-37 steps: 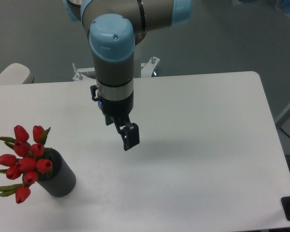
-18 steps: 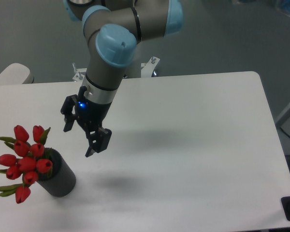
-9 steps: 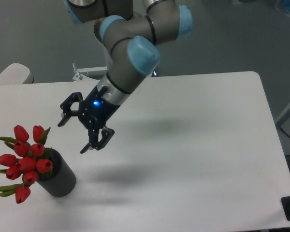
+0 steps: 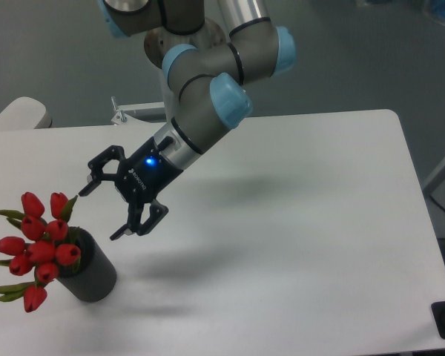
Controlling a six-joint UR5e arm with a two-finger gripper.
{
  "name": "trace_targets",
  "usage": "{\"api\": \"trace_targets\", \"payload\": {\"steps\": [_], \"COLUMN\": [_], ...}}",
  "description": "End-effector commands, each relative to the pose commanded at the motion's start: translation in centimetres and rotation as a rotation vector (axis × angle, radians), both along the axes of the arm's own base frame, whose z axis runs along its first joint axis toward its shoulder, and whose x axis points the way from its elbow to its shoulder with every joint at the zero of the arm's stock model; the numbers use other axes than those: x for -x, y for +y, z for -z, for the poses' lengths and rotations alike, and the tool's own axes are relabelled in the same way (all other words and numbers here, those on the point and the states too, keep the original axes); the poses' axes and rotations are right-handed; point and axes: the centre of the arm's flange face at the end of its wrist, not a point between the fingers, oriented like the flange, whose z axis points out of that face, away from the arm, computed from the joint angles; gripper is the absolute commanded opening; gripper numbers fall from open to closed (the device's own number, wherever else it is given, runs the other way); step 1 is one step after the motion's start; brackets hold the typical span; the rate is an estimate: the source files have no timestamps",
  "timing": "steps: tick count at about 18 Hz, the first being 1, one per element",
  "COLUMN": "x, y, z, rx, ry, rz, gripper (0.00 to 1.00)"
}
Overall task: Pick up the flowers from the vase
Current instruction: 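Open the gripper and move it toward the red tulip stems, then lower the open gripper around the tulip stems above the vase rim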
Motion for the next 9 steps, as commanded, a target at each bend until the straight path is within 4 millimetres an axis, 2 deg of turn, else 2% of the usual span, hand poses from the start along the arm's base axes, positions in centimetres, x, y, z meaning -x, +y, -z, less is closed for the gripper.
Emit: {"api": "trace_targets", "payload": {"steps": [5,9], "x": [-0.6,-0.5], "y": [2.3,2.7], "z": [1.4,1.6], "rx": [-0.013,-0.012], "ry": [0.013,0.012], "rz": [0.036,0.038], "gripper": [1.00,1.00]}}
